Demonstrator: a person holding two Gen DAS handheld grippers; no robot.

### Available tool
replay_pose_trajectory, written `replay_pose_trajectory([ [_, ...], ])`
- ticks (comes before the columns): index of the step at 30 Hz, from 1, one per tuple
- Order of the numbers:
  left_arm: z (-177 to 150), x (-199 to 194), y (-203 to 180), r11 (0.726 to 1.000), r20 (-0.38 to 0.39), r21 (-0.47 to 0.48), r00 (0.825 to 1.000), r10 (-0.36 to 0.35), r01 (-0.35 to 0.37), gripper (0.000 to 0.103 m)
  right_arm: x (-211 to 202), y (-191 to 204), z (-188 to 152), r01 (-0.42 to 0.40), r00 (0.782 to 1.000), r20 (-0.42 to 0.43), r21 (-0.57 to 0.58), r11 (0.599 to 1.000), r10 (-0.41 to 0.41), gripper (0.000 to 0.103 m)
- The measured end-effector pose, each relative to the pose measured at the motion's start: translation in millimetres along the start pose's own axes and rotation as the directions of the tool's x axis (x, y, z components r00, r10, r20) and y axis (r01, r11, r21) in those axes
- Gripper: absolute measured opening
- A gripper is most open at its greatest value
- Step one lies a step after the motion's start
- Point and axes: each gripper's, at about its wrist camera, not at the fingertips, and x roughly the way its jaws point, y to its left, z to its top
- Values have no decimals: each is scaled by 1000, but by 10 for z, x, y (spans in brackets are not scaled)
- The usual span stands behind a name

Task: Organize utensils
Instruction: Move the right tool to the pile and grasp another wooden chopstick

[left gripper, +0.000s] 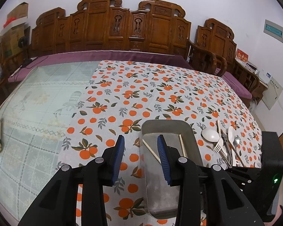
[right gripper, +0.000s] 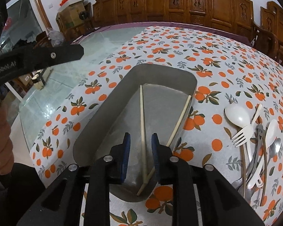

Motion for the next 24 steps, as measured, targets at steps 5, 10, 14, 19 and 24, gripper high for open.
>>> replay_pose_trajectory([
  [5, -28, 31, -81, 1000, -6, 10, 1000, -12, 12, 41, -287, -142, -34, 17, 999, 51, -7, 1000, -17, 25],
  [10, -67, 50, -295, 998, -9, 40, 999, -43, 43, 45, -641, -508, -155, 80, 992, 95, 6, 997, -81, 25],
  [14, -120, 95, -534, 995, -15, 76, 998, -59, 60, 46, -818, -879, -260, 136, 984, 108, 33, 990, -138, 25],
  [19, -210, 158, -864, 989, -20, 123, 997, -78, 80, 46, -903, -1368, -371, 189, 976, 98, 79, 979, -196, 25],
  [24, -284, 210, -1103, 983, -26, 153, 995, -101, 104, 46, -824, -1695, -466, 193, 976, 81, 105, 975, -202, 25],
])
